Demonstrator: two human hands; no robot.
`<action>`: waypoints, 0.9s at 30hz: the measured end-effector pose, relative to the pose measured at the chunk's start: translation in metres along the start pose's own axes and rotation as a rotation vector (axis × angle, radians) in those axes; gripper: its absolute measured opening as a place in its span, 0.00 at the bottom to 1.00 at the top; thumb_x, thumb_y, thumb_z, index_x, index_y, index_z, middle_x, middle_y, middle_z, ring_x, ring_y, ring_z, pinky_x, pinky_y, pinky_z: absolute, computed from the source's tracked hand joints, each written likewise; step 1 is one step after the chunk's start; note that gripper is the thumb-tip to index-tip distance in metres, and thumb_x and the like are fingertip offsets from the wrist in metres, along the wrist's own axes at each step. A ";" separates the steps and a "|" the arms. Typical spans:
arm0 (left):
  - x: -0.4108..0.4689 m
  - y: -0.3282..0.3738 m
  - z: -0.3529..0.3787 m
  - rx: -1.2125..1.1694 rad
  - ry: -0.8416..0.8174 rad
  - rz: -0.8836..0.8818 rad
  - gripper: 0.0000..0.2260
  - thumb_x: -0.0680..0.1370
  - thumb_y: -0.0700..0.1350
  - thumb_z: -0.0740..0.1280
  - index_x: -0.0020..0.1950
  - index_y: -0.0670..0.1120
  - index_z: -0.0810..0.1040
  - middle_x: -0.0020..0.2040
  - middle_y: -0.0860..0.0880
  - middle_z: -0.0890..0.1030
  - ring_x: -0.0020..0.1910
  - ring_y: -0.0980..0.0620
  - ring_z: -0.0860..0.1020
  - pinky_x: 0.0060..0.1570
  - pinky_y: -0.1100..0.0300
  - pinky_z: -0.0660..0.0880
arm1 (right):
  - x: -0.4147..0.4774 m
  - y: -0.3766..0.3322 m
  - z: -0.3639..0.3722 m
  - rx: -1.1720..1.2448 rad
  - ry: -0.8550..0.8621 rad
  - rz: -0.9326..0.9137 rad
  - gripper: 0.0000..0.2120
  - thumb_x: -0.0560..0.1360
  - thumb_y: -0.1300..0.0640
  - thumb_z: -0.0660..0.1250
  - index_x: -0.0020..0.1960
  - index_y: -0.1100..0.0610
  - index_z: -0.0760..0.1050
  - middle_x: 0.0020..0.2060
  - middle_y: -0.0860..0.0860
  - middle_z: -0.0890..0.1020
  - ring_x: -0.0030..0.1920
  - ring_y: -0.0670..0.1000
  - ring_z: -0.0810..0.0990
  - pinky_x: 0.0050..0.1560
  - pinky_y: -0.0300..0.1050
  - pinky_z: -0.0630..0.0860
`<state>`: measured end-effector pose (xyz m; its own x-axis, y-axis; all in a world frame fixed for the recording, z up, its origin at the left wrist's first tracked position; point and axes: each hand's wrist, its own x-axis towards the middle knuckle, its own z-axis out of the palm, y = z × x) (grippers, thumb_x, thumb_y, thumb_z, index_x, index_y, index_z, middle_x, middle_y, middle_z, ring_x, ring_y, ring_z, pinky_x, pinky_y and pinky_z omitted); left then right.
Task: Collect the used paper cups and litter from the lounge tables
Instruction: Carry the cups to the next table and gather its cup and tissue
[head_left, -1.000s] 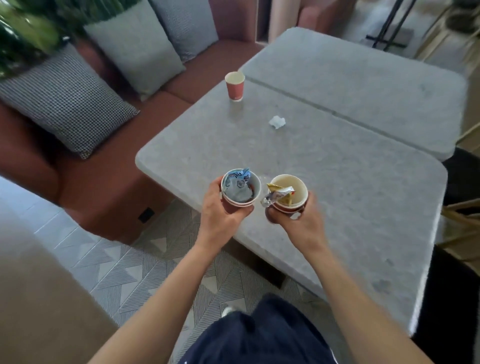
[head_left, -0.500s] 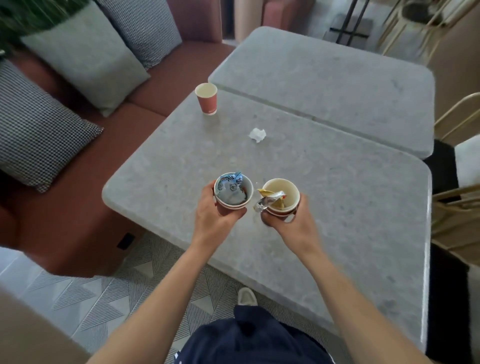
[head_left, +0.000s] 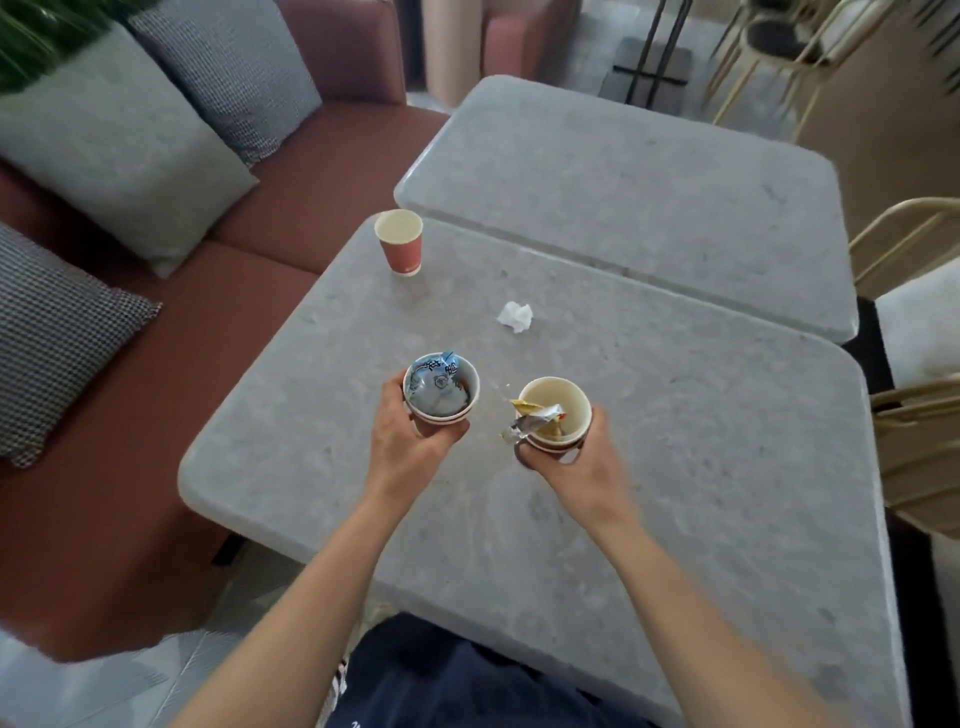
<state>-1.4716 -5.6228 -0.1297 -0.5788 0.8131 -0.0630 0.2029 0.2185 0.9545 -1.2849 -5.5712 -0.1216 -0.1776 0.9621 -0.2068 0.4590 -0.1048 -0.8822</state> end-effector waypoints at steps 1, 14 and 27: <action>0.010 -0.001 -0.003 0.007 -0.026 0.008 0.29 0.66 0.40 0.79 0.61 0.50 0.69 0.58 0.49 0.78 0.55 0.50 0.78 0.56 0.57 0.76 | 0.003 -0.002 0.007 -0.002 0.029 0.008 0.28 0.65 0.54 0.78 0.57 0.50 0.66 0.47 0.41 0.78 0.46 0.37 0.77 0.40 0.26 0.69; 0.102 -0.030 -0.048 0.084 -0.342 0.092 0.30 0.66 0.40 0.79 0.63 0.52 0.67 0.57 0.50 0.77 0.56 0.52 0.77 0.57 0.59 0.74 | 0.024 -0.012 0.101 0.086 0.327 0.154 0.30 0.62 0.54 0.80 0.57 0.50 0.67 0.51 0.50 0.79 0.52 0.50 0.79 0.54 0.52 0.76; 0.135 -0.048 -0.059 0.093 -0.292 0.048 0.32 0.65 0.36 0.79 0.65 0.42 0.68 0.57 0.49 0.75 0.55 0.51 0.76 0.48 0.78 0.68 | 0.059 -0.028 0.128 0.058 0.264 0.115 0.31 0.63 0.55 0.80 0.60 0.51 0.67 0.51 0.44 0.78 0.53 0.47 0.79 0.53 0.45 0.75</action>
<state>-1.6056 -5.5553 -0.1665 -0.3179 0.9414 -0.1126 0.3037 0.2137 0.9285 -1.4191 -5.5440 -0.1634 0.1088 0.9746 -0.1959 0.4109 -0.2235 -0.8839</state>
